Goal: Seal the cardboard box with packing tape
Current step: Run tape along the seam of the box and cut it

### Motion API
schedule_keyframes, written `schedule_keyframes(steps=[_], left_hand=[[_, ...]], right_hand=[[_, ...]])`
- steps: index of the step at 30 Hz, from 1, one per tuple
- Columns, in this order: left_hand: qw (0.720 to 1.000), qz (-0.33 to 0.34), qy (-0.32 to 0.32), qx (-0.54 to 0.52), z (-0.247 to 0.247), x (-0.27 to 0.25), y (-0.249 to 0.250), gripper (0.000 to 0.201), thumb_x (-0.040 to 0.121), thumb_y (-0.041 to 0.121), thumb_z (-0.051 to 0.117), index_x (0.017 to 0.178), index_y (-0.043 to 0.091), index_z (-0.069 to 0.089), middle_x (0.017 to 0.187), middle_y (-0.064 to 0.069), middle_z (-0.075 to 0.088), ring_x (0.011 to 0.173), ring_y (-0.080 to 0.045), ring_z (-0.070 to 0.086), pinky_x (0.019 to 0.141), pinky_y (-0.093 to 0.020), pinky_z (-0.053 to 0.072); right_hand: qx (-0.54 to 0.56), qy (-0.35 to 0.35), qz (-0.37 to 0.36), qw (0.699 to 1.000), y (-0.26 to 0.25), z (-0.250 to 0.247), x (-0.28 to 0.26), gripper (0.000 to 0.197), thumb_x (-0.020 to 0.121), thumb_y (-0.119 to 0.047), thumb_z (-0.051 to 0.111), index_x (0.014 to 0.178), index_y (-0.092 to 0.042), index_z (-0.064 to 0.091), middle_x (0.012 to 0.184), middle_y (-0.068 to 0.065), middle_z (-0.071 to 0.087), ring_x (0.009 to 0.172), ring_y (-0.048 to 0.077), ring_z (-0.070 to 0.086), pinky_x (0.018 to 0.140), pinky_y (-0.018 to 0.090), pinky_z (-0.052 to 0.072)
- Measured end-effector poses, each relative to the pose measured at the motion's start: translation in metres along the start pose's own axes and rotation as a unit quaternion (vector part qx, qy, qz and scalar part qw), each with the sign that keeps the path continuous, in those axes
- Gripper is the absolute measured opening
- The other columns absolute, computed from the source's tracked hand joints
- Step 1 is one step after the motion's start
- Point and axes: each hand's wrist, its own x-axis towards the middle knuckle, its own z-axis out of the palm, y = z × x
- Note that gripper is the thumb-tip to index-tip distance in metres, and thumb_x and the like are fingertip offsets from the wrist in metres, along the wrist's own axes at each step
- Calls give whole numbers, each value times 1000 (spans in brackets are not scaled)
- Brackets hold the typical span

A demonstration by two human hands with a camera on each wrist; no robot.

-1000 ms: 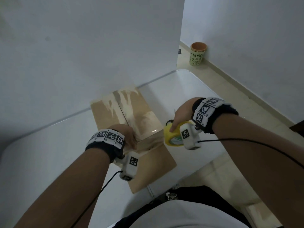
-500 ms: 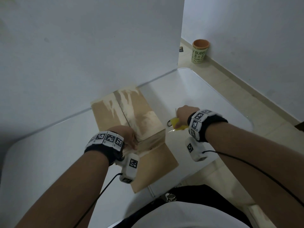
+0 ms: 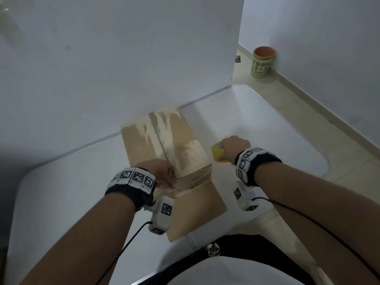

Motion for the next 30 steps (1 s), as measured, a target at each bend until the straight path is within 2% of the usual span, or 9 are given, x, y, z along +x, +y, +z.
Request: schedule_keyframes(steps=[3,7,11,13,15,17,20,23,30], left_hand=[[1000,0,6,2,-1,-7,2,36,78,39,77,77,19,47,82,-2,62,76,-20,70,76,-37,59],[993,17,68,93,-13,-16,27,34,86,41,67,98,11,56,77,2,52,66,-16,57,64,-29,48],[969,143,177,94,-24,10,63,48,86,39,67,120,11,50,125,-5,48,107,-26,55,83,-31,43],[962,204,152,101,-24,27,75,58,86,37,67,135,16,44,144,-3,37,124,-24,48,99,-32,41],[962,198,113,150,-24,40,82,68,87,41,65,144,17,38,153,-2,31,135,-22,39,108,-35,36],[959,188,97,186,-25,51,82,67,87,45,64,143,15,41,148,-5,38,132,-25,42,107,-35,36],[959,192,86,189,-27,59,81,62,84,45,67,136,16,49,134,-6,46,121,-27,49,100,-34,40],[958,195,81,192,-27,61,84,59,83,43,68,132,14,51,128,-6,47,116,-26,51,97,-34,42],[965,180,64,181,-28,69,83,58,81,43,71,129,15,51,126,-4,46,112,-25,52,94,-33,42]], right_hand=[[-2,0,-18,1000,0,1,2,37,81,-42,64,102,-11,65,102,7,65,93,24,64,67,28,43],[-4,2,-26,1000,3,-3,3,32,82,-42,62,92,-12,62,87,5,58,78,23,57,65,28,42],[5,-7,-29,1000,3,-3,1,30,82,-41,62,80,-12,55,76,4,56,70,23,56,62,27,43],[25,-20,-33,999,6,-3,2,29,84,-38,58,76,-11,55,67,2,54,66,22,57,59,26,43],[43,-51,-49,997,10,-3,3,27,89,-33,53,83,-7,59,70,4,54,68,23,55,57,26,42],[42,-68,-68,994,16,-3,5,28,92,-28,52,98,-3,60,84,8,55,74,22,53,58,27,41],[63,-52,-87,993,26,-3,5,28,89,-30,59,100,-5,63,93,9,60,77,22,52,57,25,41],[94,-50,-81,991,34,0,7,37,85,-35,65,113,-11,66,102,9,63,82,23,57,69,32,49],[50,-23,-76,996,37,2,23,37,87,-34,63,118,-14,62,114,10,62,100,29,63,76,35,52]])
